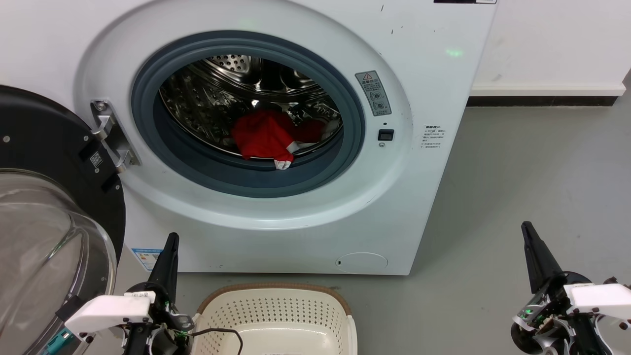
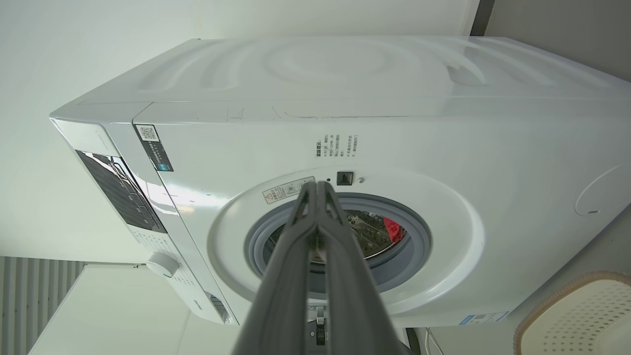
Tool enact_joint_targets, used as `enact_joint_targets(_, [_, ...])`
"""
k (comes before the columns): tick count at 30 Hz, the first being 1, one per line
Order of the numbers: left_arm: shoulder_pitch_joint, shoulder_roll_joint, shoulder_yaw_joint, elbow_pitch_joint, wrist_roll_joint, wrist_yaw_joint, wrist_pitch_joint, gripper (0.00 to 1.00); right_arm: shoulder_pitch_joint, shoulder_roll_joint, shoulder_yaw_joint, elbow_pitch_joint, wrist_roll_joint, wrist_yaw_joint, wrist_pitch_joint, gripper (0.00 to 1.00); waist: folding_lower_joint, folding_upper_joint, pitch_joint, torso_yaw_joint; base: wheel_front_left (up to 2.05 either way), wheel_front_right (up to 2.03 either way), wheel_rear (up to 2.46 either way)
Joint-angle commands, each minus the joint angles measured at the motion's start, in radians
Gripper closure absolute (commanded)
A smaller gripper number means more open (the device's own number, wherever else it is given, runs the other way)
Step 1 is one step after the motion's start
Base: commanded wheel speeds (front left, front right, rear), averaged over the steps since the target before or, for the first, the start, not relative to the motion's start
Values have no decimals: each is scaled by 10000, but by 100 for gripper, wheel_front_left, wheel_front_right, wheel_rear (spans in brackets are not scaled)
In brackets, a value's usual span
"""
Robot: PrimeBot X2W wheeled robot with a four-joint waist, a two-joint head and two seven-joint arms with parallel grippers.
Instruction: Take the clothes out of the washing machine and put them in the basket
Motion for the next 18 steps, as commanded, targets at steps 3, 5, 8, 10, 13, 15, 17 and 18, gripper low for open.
enact_joint_targets(3, [-52, -11, 19, -3, -19, -27, 16, 100, -133, 32, 5, 14, -47, 0, -4, 100, 1, 0, 0, 0, 0, 0, 0])
enact_joint_targets(5, [-52, -11, 19, -3, -19, -27, 14, 100, -133, 32, 5, 14, -47, 0, -4, 100, 1, 0, 0, 0, 0, 0, 0])
enact_joint_targets(8, [-52, -11, 19, -3, -19, -27, 14, 100, -134, 32, 5, 14, -47, 0, -4, 100, 1, 0, 0, 0, 0, 0, 0])
enact_joint_targets(10, [-52, -11, 19, -3, -19, -27, 16, 100, -134, 32, 5, 14, -47, 0, -4, 100, 1, 0, 0, 0, 0, 0, 0])
enact_joint_targets(13, [-52, -11, 19, -3, -19, -27, 16, 100, -134, 32, 5, 14, -47, 0, -4, 100, 1, 0, 0, 0, 0, 0, 0])
enact_joint_targets(15, [-52, -11, 19, -3, -19, -27, 16, 100, -134, 32, 5, 14, -47, 0, -4, 100, 1, 0, 0, 0, 0, 0, 0])
enact_joint_targets(17, [-52, -11, 19, -3, -19, -27, 16, 100, -134, 32, 5, 14, -47, 0, -4, 100, 1, 0, 0, 0, 0, 0, 0])
enact_joint_targets(18, [-52, -11, 19, -3, -19, -27, 16, 100, -134, 32, 5, 14, -47, 0, -4, 100, 1, 0, 0, 0, 0, 0, 0])
